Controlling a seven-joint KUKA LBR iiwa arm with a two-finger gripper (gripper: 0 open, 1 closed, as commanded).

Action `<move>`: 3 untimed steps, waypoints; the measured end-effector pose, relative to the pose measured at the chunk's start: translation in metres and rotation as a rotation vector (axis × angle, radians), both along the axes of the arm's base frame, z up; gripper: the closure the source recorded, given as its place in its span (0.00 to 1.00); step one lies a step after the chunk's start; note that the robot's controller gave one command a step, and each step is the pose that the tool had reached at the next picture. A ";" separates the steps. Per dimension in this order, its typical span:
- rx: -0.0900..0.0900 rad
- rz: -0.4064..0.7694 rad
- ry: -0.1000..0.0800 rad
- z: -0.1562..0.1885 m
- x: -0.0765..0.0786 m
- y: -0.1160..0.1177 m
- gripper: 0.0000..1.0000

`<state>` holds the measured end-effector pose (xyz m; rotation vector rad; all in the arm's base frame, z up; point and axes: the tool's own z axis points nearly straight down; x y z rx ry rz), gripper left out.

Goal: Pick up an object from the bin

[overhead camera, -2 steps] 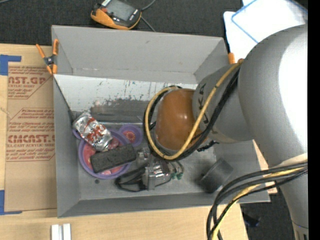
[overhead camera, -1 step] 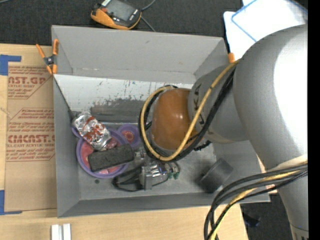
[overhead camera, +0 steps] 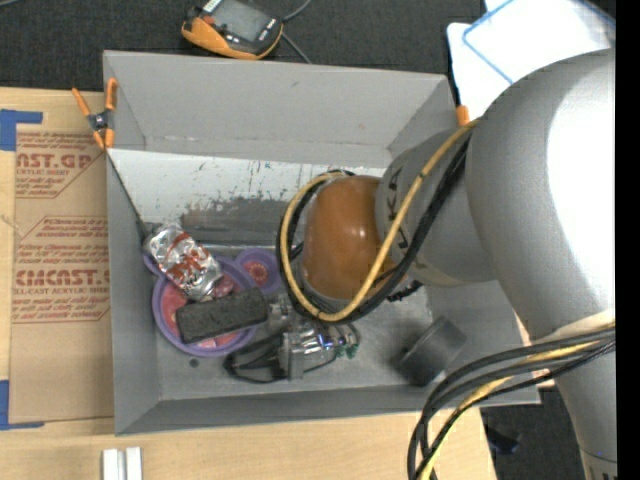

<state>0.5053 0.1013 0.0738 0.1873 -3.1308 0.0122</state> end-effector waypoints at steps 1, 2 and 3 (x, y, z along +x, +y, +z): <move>0.000 0.098 0.000 0.095 0.016 -0.040 1.00; 0.000 0.097 0.000 0.095 0.016 -0.040 1.00; 0.002 0.057 0.003 0.052 0.025 -0.009 1.00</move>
Offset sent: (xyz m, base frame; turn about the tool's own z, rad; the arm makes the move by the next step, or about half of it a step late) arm 0.0000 0.0000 0.0000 0.0000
